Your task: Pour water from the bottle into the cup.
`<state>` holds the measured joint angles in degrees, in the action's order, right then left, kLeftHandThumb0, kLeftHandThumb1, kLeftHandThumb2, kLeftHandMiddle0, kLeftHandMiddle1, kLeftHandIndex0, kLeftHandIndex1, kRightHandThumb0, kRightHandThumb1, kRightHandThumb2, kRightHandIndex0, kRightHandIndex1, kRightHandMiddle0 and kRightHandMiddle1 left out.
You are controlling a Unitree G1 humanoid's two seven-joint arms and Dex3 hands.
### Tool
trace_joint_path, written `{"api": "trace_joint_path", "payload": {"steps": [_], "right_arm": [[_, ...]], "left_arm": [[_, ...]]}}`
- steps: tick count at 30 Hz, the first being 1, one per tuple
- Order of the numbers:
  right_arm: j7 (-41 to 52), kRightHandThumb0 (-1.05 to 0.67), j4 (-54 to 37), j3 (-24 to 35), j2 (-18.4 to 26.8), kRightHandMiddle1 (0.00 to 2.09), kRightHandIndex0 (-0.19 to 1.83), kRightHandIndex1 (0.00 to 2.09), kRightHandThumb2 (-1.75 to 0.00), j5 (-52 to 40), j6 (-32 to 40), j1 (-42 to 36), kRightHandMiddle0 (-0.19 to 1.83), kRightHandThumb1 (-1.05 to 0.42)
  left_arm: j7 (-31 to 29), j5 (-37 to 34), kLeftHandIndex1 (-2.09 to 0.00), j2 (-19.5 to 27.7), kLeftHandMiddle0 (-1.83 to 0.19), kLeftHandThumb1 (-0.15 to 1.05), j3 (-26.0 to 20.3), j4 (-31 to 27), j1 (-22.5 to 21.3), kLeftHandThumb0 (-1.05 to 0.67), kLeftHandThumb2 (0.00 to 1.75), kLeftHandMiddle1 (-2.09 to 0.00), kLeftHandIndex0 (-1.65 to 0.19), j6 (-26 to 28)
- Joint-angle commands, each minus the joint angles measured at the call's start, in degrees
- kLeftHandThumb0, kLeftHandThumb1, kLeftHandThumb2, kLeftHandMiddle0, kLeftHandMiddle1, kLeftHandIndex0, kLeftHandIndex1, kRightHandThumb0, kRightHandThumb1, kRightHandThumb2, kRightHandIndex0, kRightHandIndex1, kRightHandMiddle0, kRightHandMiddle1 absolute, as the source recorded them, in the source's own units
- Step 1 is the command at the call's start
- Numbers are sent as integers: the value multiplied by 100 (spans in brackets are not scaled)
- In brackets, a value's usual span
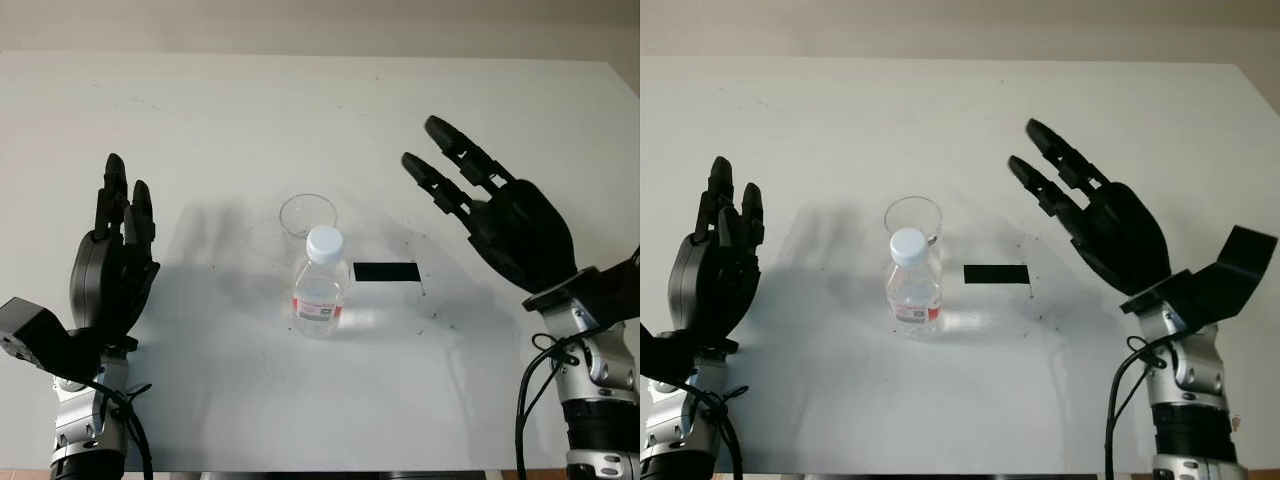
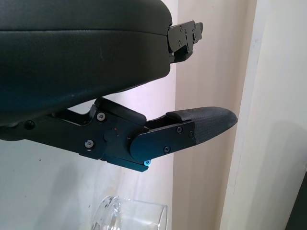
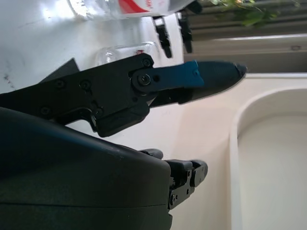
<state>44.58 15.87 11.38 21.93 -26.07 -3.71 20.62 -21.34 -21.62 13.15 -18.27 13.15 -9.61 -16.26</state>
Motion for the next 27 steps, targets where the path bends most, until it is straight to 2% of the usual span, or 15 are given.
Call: {"api": "trace_joint_path", "payload": {"steps": [1,8,13,18,21,22,25,27], "right_arm": [[161,-91,136,-61,103,17,33,17,-53,79,-34,93,27,-105],[1234,-89,902,-311,274,16,32,14,-59,62,458,564,26,-105],[2139,-90,1988,-564,458,20,44,19,-58,334,582,1189,34,-105],[2458,-94,2579,-792,593,28,55,25,-57,774,581,1628,42,-105],[2645,-99,2840,-988,706,83,47,65,-52,1079,677,1894,20,-105],[2662,-98,2885,-1008,720,104,42,86,-49,1132,731,1943,15,-105],[2746,-95,2986,-1003,741,133,34,121,-48,1193,818,2055,9,-105],[2778,-95,3071,-985,765,145,34,133,-50,1256,617,2106,11,-105]], "left_arm": [[2,42,0,25,19,105,-6,13,3,-70,65,0,19,-42],[-49,27,0,86,19,105,-12,50,-60,-70,65,0,19,-29],[-81,3,0,114,19,105,-40,165,-149,-70,64,0,19,-52],[-106,5,0,145,19,105,-57,219,-209,-71,63,0,19,-49],[-114,14,0,160,19,105,-65,222,-235,-71,63,0,19,-48],[-119,12,0,163,19,105,-68,226,-241,-71,63,0,19,-45],[-145,4,0,175,19,105,-78,236,-257,-70,63,0,19,-47],[-137,16,0,174,19,105,-82,226,-263,-70,64,0,19,-55]]}}
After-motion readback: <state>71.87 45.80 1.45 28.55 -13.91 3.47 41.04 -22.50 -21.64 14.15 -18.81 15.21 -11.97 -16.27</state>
